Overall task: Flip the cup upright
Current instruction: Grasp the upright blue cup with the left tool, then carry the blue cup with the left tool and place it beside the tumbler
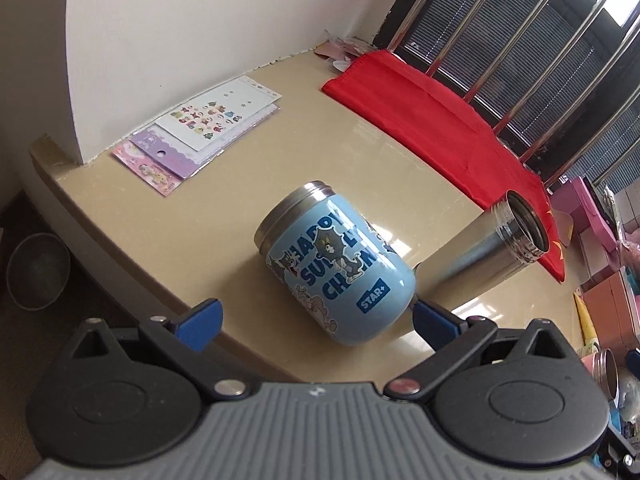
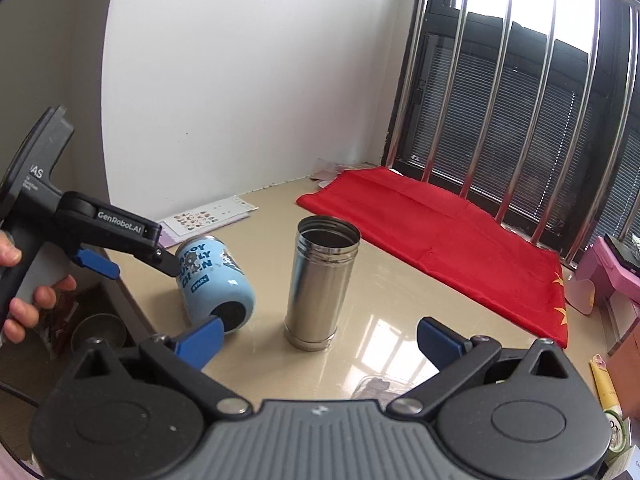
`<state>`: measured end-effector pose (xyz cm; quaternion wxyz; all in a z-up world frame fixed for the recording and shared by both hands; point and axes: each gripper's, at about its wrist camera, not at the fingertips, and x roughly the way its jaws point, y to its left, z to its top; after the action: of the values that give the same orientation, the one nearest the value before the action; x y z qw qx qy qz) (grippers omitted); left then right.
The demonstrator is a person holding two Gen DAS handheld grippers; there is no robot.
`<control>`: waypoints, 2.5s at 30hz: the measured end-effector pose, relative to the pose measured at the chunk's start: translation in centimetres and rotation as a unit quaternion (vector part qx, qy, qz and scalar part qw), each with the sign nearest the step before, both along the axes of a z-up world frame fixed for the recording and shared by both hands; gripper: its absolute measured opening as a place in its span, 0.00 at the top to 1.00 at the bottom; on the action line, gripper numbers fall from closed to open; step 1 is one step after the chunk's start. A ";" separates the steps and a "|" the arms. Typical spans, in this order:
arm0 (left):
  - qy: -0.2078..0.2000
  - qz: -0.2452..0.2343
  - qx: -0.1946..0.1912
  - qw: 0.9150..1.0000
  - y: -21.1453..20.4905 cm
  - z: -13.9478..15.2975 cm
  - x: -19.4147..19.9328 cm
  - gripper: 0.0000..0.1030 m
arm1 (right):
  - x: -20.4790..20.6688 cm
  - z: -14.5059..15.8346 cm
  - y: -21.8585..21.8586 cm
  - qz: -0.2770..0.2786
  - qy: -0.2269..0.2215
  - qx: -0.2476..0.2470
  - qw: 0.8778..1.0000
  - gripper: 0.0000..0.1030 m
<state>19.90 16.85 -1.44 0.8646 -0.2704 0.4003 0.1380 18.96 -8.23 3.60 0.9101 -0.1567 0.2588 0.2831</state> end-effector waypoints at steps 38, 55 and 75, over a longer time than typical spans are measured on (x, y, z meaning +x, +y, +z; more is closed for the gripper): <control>0.146 -0.450 0.261 0.842 -3.0 -3.2 10.6 0.13 | 5.6 -3.9 2.2 -0.044 0.059 0.007 0.997 0.00; 0.168 -0.343 0.177 0.907 -1.6 -4.7 16.4 0.12 | 5.3 -4.4 1.8 -0.058 0.072 0.021 0.996 0.00; -0.070 -0.257 0.187 0.946 0.3 -0.5 5.9 0.18 | 6.2 -6.6 5.9 -0.010 0.117 -0.006 0.993 0.00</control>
<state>25.79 17.14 -1.90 0.9315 -0.0011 0.3619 -0.0355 25.16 -2.36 -3.04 0.8754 -0.1251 0.3666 0.2892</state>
